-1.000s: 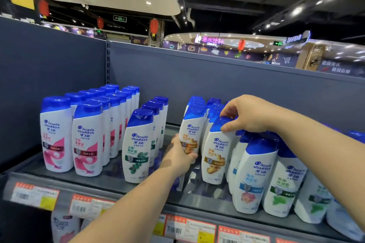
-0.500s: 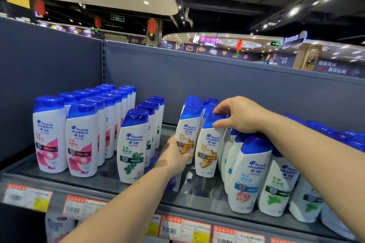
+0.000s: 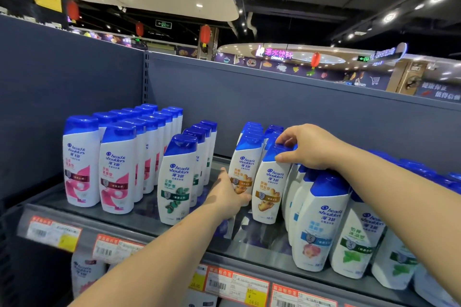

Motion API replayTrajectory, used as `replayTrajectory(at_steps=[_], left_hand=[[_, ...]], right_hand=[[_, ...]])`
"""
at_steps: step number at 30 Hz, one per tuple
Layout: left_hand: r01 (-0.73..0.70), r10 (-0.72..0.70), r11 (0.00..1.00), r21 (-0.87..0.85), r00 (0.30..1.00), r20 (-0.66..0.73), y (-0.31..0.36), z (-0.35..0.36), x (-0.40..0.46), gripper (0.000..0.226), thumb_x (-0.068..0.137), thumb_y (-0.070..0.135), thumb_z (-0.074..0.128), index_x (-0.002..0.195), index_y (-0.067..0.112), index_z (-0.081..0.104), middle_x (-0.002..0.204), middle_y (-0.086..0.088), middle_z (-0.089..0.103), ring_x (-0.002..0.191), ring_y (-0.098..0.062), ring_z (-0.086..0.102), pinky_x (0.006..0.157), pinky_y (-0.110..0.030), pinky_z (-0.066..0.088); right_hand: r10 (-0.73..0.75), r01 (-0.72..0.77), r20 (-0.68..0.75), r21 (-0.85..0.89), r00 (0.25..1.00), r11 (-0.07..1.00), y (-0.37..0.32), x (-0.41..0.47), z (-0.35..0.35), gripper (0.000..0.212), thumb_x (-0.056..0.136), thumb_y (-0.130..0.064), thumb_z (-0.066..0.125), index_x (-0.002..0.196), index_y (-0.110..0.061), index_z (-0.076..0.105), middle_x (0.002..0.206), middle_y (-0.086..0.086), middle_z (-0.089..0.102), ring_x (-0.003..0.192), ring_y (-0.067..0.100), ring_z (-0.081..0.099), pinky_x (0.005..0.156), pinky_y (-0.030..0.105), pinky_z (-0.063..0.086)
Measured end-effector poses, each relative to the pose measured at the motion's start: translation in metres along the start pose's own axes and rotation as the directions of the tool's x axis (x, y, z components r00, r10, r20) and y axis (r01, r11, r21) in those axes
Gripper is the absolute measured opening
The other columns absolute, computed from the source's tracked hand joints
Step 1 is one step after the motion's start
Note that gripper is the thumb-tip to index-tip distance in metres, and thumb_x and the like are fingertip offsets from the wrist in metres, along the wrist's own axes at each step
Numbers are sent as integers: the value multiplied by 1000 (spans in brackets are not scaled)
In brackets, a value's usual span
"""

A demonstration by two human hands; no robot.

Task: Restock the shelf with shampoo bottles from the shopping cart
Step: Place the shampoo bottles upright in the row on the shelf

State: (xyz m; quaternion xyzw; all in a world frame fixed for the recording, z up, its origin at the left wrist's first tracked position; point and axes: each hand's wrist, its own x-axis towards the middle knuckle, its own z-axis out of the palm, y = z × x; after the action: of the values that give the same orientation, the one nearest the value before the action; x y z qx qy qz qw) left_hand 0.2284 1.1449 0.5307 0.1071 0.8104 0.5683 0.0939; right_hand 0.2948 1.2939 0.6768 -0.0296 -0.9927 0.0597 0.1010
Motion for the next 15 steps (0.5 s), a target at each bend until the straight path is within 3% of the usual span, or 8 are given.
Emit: replayTrajectory(at_steps=[2,5,8,10,12,15], left_hand=[[46,-46,998,39,999,10,5,-3,-9,99,84,22,72,153,20,1,135,-3,55,119,-21,58,100,-43,50],[34,-34,999,26,999,-1,14,-13,-38,90,88,23,68,153,19,6,137,-3,53,119,-23,58,100,-45,50],[-112,119,987,-119,991,56,16,-39,-92,77,91,20,64,151,20,17,139,8,52,118,-2,54,103,-28,46],[-173,206,946,-273,974,95,5,-68,-132,75,92,15,63,152,19,18,133,16,54,110,11,52,100,-18,43],[-177,218,899,-401,974,59,-21,-109,-161,76,92,9,62,153,20,17,131,9,56,116,1,55,104,-23,43],[-153,130,885,-439,988,-83,-80,-199,-191,65,92,4,60,148,15,32,110,7,65,103,-8,63,93,-25,50]], right_hand=[[10,-10,28,-7,1000,1000,-2,-3,-6,45,76,-42,74,118,-29,62,118,-3,65,97,14,59,90,34,50],[7,-8,-26,-41,1000,999,-16,-14,-21,53,72,-46,76,121,-35,59,116,-5,63,92,14,56,87,35,47],[-130,152,-235,81,963,985,-51,-38,-28,38,71,-51,72,107,-45,62,102,-12,66,78,9,58,73,32,42],[-210,289,-317,228,925,930,-92,-57,-17,31,65,-69,65,91,-51,64,87,-17,69,75,9,62,70,36,49],[-279,382,-336,295,900,876,-142,-75,7,45,59,-86,51,88,-54,64,88,-21,69,72,15,64,68,38,52],[-392,472,-263,472,882,745,-237,-93,57,48,59,-88,46,83,-52,67,82,-20,70,68,14,63,60,28,50]])
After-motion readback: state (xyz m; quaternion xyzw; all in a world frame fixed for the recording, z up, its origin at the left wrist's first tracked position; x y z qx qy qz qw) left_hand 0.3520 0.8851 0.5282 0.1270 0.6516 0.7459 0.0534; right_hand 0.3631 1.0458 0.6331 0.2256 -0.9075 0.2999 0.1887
